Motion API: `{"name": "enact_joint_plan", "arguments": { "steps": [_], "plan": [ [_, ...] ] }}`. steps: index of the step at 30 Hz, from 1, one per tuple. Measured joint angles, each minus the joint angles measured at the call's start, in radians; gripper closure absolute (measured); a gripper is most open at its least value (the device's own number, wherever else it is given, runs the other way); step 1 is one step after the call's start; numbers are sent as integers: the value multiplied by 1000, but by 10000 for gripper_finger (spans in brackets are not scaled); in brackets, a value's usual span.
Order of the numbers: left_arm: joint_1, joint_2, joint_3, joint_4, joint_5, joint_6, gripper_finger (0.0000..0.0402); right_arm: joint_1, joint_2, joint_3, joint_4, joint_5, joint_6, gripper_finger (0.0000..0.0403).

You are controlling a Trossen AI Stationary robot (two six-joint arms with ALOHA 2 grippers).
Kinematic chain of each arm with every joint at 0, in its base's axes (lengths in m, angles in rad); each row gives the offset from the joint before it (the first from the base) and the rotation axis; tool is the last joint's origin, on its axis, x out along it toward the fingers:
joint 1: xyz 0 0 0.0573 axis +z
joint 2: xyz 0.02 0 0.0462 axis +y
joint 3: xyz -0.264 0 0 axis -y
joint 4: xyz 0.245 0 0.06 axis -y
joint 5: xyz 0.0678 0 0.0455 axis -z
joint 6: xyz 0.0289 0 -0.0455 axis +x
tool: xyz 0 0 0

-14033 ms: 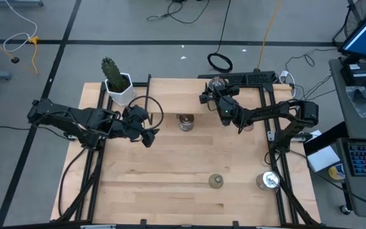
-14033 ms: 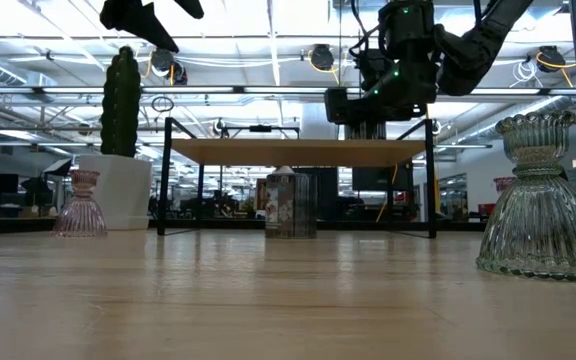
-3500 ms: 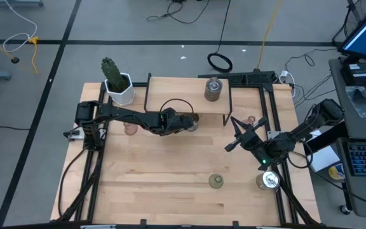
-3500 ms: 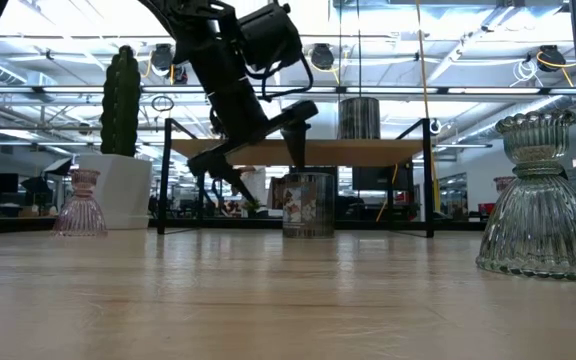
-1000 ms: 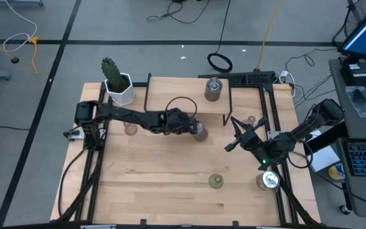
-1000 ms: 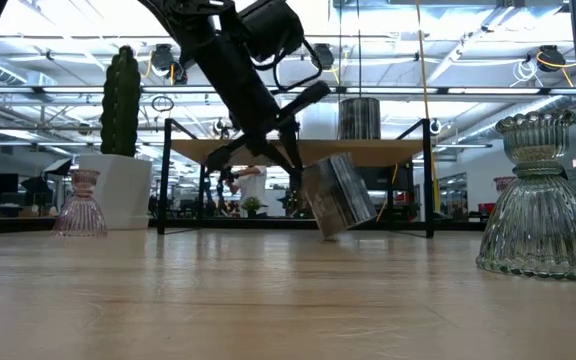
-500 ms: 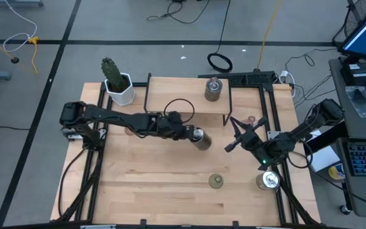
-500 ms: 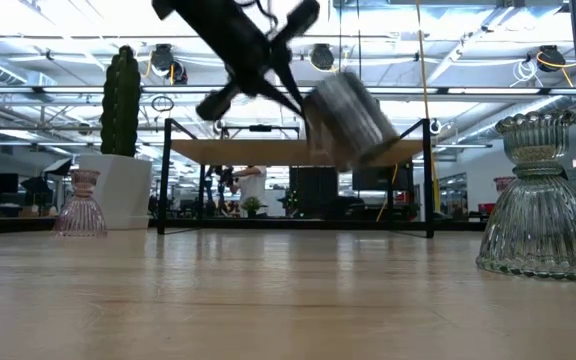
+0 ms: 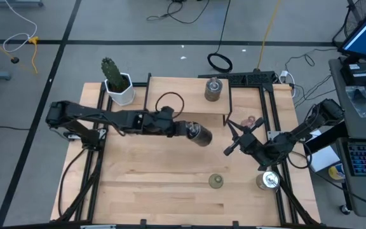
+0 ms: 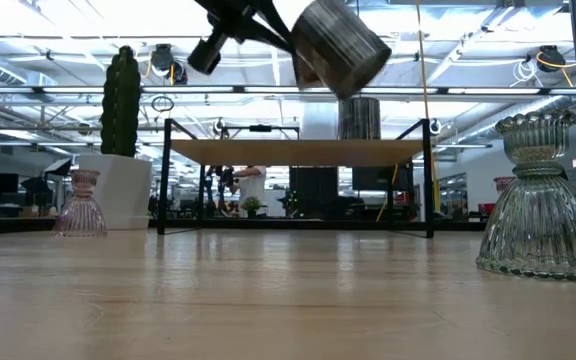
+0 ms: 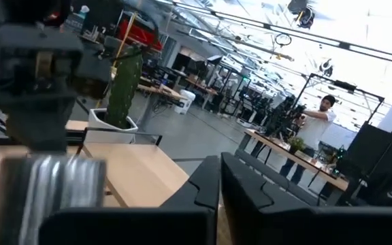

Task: Pick & Place candle stick holders
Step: Put the top brown scented candle on the shelf

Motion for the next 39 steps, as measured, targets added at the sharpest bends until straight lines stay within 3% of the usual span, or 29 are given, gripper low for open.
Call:
{"name": "enact_joint_plan", "arguments": {
  "steps": [7,15,26,30,39],
  "plan": [
    [14,-63,1,3,-51,42,401,0,0,3,-37,-71,20,346],
    [48,-69,72,-12,-72,142,401,-22,0,44,-210,-178,83,248],
    [68,-66,245,-224,-142,236,401,-111,0,166,-371,-99,31,106],
    [69,-65,246,-227,-146,243,401,-119,0,225,-545,-141,84,89],
    [69,-65,246,-219,-155,252,402,-167,0,372,-999,-315,406,88]
  ]
}}
